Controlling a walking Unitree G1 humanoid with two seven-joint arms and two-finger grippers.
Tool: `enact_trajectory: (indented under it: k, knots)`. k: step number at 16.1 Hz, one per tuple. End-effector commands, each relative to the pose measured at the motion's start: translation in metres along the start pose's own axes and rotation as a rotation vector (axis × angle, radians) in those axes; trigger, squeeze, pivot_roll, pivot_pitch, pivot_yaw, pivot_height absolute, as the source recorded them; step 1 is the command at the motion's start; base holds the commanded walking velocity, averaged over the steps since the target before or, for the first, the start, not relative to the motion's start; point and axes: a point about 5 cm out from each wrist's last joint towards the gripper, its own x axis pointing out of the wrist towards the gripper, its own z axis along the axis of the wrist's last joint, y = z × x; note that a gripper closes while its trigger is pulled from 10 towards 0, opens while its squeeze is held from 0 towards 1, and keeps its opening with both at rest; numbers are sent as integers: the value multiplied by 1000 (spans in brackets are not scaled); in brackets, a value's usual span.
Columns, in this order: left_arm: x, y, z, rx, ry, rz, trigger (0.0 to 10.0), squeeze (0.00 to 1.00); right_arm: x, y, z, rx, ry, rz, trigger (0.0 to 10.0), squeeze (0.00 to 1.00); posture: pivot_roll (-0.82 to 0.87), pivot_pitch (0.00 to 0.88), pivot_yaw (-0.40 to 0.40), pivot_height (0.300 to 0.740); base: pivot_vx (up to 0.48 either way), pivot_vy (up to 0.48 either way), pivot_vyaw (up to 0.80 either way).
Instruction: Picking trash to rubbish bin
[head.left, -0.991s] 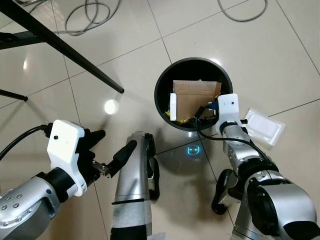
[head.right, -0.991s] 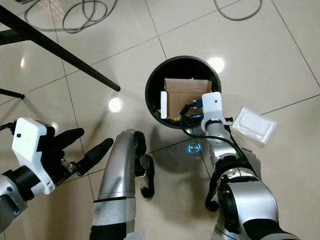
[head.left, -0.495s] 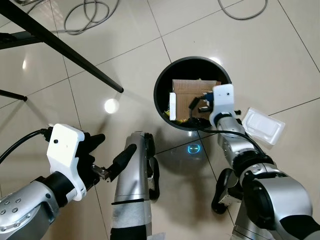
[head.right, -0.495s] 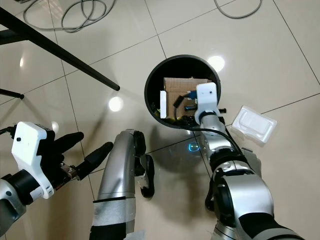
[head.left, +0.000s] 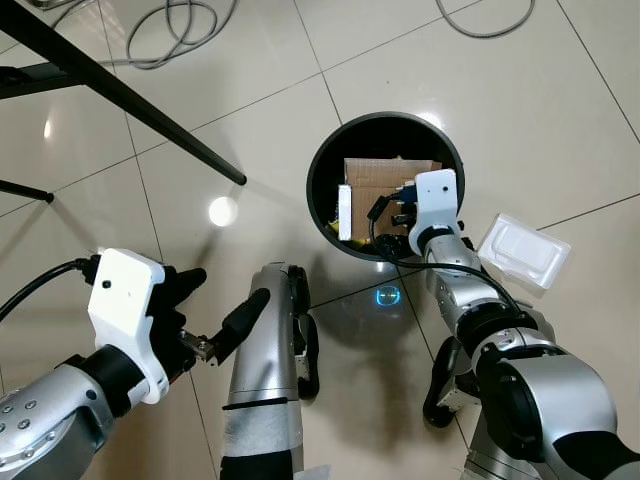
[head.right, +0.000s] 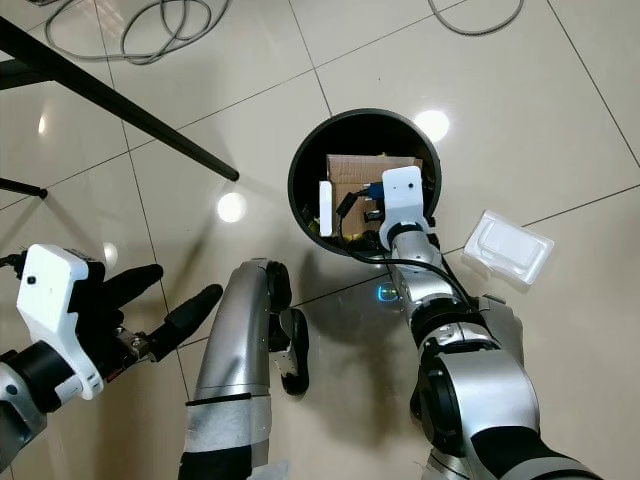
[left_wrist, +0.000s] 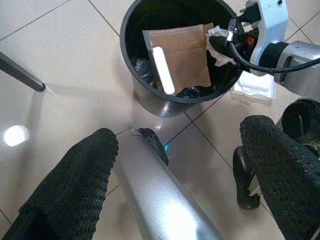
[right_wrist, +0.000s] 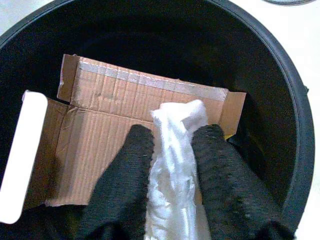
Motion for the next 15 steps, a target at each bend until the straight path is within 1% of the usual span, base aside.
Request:
enact_trajectory:
  k: [1,5,13,14,15]
  knots:
    - [-6,-1,-5,-7,37,4,10000,0,-8,10,-22,20,68,32,10000,1000,509,723,281,524,0,0,0]
    - [-7,-2,-6,-9,46,6,10000,0,-10,10,-27,21,80,32,10000,1000,511,727,284,524,0,0,0]
    - [-5,-1,-6,-8,47,6,10000,0,-11,12,-30,21,94,44,10000,1000,507,729,280,524,0,0,0]
    - [-5,-1,-5,-6,47,6,10000,0,-12,14,-33,-17,114,49,10000,1000,507,730,280,524,0,0,0]
    - [-5,-1,-5,-5,46,7,10000,0,-13,12,-37,-5,138,39,10000,1000,509,729,279,524,0,0,0]
